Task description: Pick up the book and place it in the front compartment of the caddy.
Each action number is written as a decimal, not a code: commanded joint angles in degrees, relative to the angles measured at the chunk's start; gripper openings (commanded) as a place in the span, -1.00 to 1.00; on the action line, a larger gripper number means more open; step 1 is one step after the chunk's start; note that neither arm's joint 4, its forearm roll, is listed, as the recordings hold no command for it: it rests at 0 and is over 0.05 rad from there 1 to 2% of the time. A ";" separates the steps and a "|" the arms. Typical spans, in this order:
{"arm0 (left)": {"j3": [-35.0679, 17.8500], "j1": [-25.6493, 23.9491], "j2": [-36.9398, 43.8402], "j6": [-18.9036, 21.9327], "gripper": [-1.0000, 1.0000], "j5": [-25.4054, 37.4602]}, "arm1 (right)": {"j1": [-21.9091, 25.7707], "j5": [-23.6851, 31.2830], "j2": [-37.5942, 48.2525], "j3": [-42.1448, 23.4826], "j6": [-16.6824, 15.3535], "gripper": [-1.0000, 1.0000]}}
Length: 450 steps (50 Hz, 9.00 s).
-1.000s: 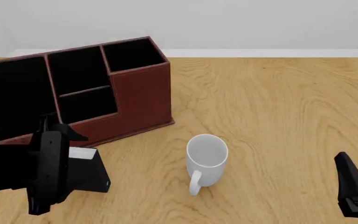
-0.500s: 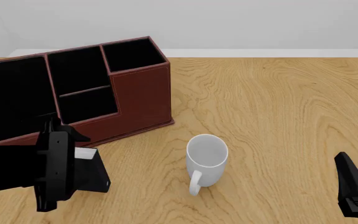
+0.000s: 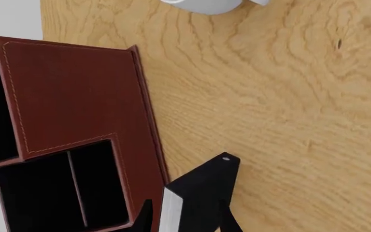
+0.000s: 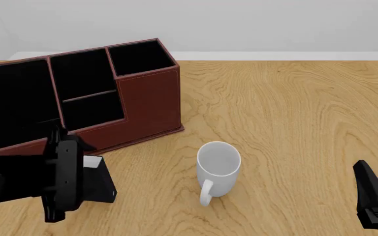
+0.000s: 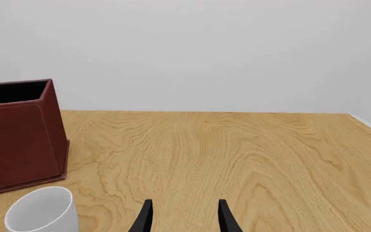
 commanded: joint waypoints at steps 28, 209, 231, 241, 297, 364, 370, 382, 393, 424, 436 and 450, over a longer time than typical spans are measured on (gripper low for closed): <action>0.80 2.76 4.67 0.08 1.00 -5.11 | 0.01 0.00 0.02 0.00 0.01 1.00; -46.91 17.49 11.36 13.70 -1.00 20.70 | 0.00 0.00 0.00 0.00 0.00 1.00; -54.54 14.11 20.99 12.31 -1.00 19.53 | 0.00 0.00 0.00 0.00 -0.01 1.00; -54.67 14.20 22.42 11.46 -1.00 18.83 | -0.02 0.00 -0.01 0.00 -0.01 1.00; -57.55 18.27 26.61 8.59 -1.00 18.88 | -0.01 0.00 0.01 0.00 0.01 1.00; -52.59 19.75 34.75 5.83 -1.00 10.20 | 0.00 0.00 0.02 0.00 0.01 1.00; -52.86 20.16 35.96 5.71 -1.00 9.22 | 0.00 0.00 0.00 0.00 0.01 1.00; -54.71 20.20 38.61 4.92 -1.00 8.83 | -0.01 0.00 0.00 0.00 -0.01 1.00; -54.17 19.84 40.17 3.91 -1.00 8.61 | 0.00 0.00 0.01 0.00 0.00 1.00; -53.55 19.71 42.19 2.91 -1.00 8.48 | 0.00 0.00 0.00 0.00 0.01 1.00; -54.33 20.24 44.28 3.03 -1.00 7.11 | 0.00 0.00 0.00 0.00 0.01 1.00; -56.21 21.90 45.44 4.62 -1.00 7.37 | 0.02 0.00 0.01 0.00 0.00 1.00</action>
